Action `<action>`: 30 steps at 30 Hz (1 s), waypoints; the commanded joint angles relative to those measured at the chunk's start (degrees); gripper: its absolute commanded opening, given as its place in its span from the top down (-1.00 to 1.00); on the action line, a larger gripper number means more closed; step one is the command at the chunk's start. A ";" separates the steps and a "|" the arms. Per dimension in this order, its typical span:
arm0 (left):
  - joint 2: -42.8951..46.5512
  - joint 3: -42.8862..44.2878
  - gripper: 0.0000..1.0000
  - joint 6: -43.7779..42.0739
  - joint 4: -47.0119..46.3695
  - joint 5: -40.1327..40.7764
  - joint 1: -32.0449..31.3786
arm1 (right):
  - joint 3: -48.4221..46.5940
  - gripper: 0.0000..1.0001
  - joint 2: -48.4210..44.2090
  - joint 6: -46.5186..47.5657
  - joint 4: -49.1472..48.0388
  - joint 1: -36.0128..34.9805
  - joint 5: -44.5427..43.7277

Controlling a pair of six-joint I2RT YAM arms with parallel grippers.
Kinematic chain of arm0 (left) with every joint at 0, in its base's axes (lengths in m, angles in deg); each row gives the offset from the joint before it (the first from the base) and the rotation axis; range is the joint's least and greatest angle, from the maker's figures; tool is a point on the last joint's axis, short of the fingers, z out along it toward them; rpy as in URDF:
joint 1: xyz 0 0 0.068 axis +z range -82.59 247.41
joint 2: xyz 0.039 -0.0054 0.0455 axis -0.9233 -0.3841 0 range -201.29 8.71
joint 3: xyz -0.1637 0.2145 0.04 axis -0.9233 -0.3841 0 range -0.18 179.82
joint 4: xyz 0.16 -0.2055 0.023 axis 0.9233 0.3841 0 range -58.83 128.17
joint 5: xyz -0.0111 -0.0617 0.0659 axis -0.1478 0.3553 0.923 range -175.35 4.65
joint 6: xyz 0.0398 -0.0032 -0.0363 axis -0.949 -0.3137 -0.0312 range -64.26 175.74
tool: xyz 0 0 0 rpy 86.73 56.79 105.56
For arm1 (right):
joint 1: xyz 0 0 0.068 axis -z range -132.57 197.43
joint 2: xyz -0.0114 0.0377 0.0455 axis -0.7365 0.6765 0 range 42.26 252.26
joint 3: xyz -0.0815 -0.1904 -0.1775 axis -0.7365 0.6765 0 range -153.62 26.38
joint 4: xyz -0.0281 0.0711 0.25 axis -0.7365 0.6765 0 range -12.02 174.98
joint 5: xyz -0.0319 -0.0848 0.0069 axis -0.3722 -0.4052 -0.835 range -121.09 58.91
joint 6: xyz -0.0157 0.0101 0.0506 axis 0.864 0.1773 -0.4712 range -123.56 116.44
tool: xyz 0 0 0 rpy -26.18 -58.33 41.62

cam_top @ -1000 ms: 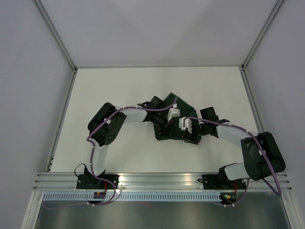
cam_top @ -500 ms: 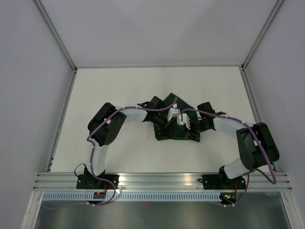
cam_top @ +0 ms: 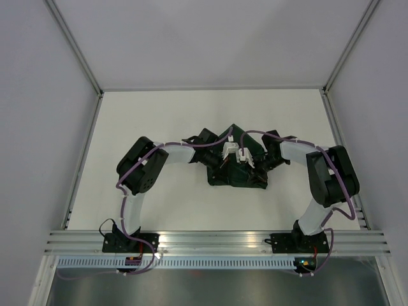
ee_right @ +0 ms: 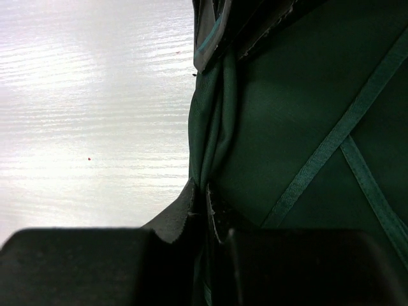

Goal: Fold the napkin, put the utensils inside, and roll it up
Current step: Roll the napkin with the utensil

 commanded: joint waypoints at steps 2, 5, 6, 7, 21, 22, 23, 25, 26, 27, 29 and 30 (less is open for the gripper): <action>1.57 -2.88 0.60 -0.68 -5.88 3.34 -0.40 | -5.70 0.81 5.38 3.56 9.04 2.63 4.56; 2.19 -3.24 0.49 0.55 -6.85 3.34 -0.22 | -7.82 0.82 8.54 5.94 13.53 3.34 5.09; 2.37 -3.32 0.47 0.99 -7.64 3.34 -0.13 | -8.95 0.82 9.94 6.38 15.19 3.60 5.18; 2.72 -3.33 0.45 1.42 -7.91 3.42 -0.22 | -9.49 0.83 10.65 6.82 15.81 3.69 5.18; 11.15 -4.47 0.37 4.68 -16.26 9.39 0.39 | -18.63 0.96 21.47 4.81 23.55 5.97 5.35; 11.77 -5.34 0.37 4.68 -16.78 10.27 0.39 | -19.16 0.98 21.99 4.63 23.99 5.97 5.27; 12.73 -6.13 0.37 4.51 -18.44 11.24 0.31 | -19.86 0.99 22.43 4.11 24.17 6.06 5.35; 15.89 -9.19 0.37 3.81 -20.82 14.39 0.04 | -20.39 0.99 23.49 3.14 24.35 6.15 5.18; 16.95 -10.43 0.37 3.45 -23.27 15.54 -0.39 | -20.91 0.99 24.28 2.96 24.52 6.24 5.18; 18.96 -11.58 0.35 2.93 -24.33 18.43 -0.83 | -21.27 0.99 24.72 2.78 24.61 6.33 5.26; 20.47 -14.39 0.33 -0.14 -25.57 22.48 -2.06 | -22.49 0.99 25.86 1.64 24.87 6.59 5.27; 21.34 -15.27 0.32 -3.29 -26.36 26.93 -3.98 | -22.94 0.99 26.21 1.29 25.13 6.85 5.27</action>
